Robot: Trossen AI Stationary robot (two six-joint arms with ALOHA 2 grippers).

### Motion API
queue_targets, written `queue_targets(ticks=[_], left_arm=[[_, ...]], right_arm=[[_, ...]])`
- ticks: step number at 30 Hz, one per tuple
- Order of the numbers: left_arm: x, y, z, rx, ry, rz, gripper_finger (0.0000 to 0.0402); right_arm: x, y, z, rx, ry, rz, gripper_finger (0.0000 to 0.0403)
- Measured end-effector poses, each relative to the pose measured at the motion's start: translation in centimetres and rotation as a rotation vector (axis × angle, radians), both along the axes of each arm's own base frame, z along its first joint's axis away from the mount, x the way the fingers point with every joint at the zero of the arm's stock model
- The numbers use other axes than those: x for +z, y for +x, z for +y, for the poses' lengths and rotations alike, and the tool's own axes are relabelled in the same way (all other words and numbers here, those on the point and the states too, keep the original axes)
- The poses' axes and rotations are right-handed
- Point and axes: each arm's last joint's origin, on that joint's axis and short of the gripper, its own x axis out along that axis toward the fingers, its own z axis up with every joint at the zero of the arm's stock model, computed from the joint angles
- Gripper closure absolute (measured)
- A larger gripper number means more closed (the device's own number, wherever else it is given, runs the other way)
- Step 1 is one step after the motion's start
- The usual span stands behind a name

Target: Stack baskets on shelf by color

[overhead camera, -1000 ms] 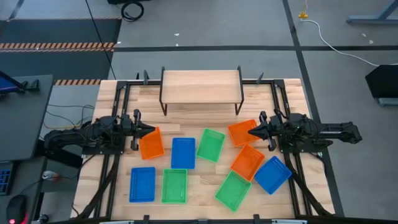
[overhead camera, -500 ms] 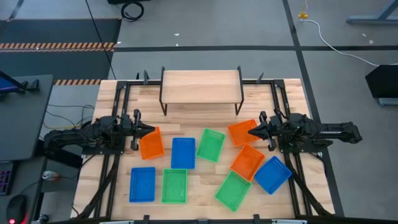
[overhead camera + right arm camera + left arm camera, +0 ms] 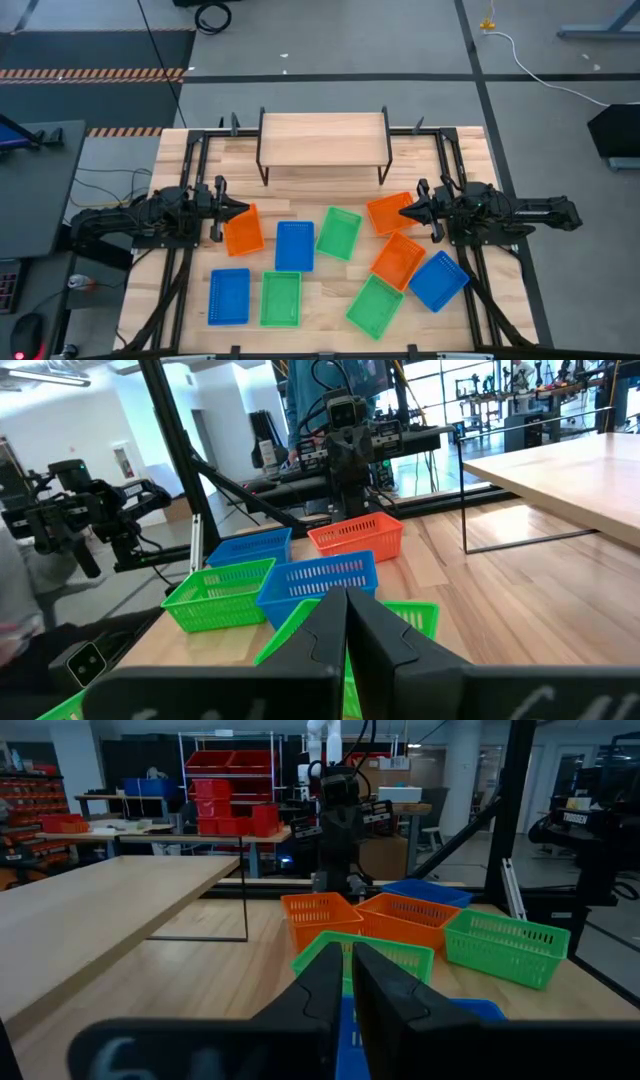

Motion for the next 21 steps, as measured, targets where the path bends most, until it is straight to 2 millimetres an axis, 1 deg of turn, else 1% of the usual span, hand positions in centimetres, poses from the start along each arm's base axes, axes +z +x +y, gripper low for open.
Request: queue_targets(ticks=[5, 14, 21], left_arm=[[-0.01, 0.00, 0.00, 0.000, 0.000, 0.000, 0.0374], [0.01, 0.00, 0.00, 0.000, 0.000, -0.001, 0.0366], [0.09, 0.00, 0.00, 0.000, 0.001, -0.010, 0.0374]], right_arm=[[0.00, 0.00, 0.00, 0.000, 0.000, 0.000, 0.0385], [0.00, 0.00, 0.00, 0.000, 0.000, 0.000, 0.0385], [0.00, 0.00, 0.00, 0.000, 0.000, 0.000, 0.0385]])
